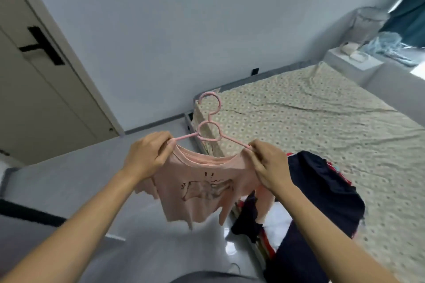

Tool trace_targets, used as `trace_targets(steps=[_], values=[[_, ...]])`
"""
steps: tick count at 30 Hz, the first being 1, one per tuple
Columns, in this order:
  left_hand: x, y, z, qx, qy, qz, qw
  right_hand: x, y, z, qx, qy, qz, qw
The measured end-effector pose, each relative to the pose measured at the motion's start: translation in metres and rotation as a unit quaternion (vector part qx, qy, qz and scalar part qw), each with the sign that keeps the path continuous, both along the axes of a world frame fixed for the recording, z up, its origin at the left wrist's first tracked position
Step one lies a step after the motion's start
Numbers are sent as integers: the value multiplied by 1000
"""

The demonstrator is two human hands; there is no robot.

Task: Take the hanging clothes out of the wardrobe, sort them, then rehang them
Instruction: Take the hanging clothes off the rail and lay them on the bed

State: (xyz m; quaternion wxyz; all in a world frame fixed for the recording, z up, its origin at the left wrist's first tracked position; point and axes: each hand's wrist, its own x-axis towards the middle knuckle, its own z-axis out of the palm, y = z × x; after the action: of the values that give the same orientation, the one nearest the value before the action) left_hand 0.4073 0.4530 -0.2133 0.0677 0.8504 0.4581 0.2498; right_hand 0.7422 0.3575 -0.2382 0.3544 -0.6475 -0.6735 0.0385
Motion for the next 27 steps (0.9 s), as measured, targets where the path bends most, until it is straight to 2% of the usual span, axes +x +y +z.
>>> trace_targets(steps=[5,10,20,27], values=[[100,39,-15,-35,7,-115,993,72,-37,-9,-25,14,-126,992],[184,59,-23,-63,7,-224,972,108,-82,-18,-58,35,-249,966],[268,77,-41,-80,4,-409,909,80,-149,-16,-99,54,-440,891],[310,84,-52,-104,-5,-457,883,67,-162,-17,-79,50,-510,855]])
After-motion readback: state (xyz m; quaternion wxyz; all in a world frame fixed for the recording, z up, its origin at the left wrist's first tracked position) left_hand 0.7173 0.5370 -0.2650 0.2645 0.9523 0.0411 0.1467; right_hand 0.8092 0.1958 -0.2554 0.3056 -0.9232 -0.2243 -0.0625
